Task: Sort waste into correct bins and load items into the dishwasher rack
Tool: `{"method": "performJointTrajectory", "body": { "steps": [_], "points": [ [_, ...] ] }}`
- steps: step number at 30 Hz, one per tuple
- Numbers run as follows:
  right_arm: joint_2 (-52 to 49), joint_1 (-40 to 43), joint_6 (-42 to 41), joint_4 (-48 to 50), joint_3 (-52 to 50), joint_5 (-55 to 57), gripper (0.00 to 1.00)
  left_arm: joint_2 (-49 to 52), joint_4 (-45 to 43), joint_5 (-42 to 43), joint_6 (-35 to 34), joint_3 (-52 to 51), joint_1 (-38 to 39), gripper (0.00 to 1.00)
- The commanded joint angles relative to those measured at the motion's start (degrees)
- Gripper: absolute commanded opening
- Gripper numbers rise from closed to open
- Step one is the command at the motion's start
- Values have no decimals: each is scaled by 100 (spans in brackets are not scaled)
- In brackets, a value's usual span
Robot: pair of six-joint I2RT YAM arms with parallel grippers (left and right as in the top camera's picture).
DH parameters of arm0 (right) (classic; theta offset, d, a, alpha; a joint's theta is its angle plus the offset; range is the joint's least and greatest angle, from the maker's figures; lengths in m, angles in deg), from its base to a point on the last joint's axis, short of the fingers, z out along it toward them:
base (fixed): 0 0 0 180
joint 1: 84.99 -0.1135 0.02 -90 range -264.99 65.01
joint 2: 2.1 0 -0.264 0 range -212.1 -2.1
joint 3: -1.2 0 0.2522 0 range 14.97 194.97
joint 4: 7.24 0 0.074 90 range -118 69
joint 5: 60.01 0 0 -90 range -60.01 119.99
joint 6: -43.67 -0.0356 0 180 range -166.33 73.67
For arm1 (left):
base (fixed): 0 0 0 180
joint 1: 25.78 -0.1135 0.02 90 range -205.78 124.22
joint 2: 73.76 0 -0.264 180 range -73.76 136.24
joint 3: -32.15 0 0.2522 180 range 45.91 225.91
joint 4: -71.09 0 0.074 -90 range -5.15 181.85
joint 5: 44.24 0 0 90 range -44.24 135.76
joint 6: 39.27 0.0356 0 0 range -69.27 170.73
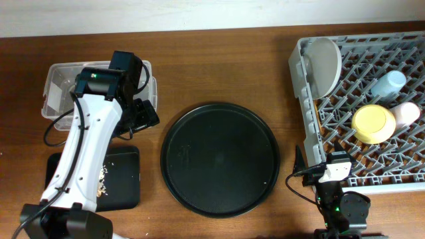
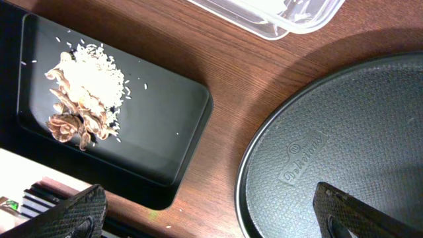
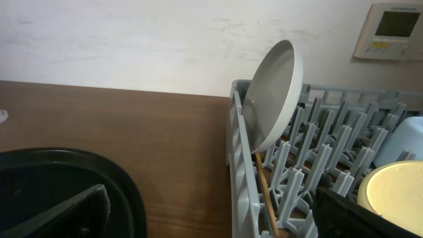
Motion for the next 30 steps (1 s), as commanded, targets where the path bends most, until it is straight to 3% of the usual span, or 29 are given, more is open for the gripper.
{"method": "performJointTrajectory", "body": {
  "steps": [1, 5, 11, 18, 22, 30],
  "points": [
    [44, 44, -2, -42, -31, 94, 99, -380, 76, -142, -122, -208, -31, 99],
    [44, 44, -2, -42, -31, 94, 99, -968, -210, -273, -120, -1023, 72, 99],
    [44, 44, -4, -42, -31, 94, 99, -2428, -2321, -337, 184, -3432, 157, 99],
    [44, 44, -4, -42, -31, 94, 99, -4181, -4116, 122, 2079, -5296, 157, 99],
    [44, 44, -2, -42, -31, 94, 99, -5163, -4686, 118, 2614, -5984, 151, 100],
    [44, 44, -4, -42, -31, 94, 99, -6970, -5224, 13, 2612, -7147, 151, 99]
  ]
}}
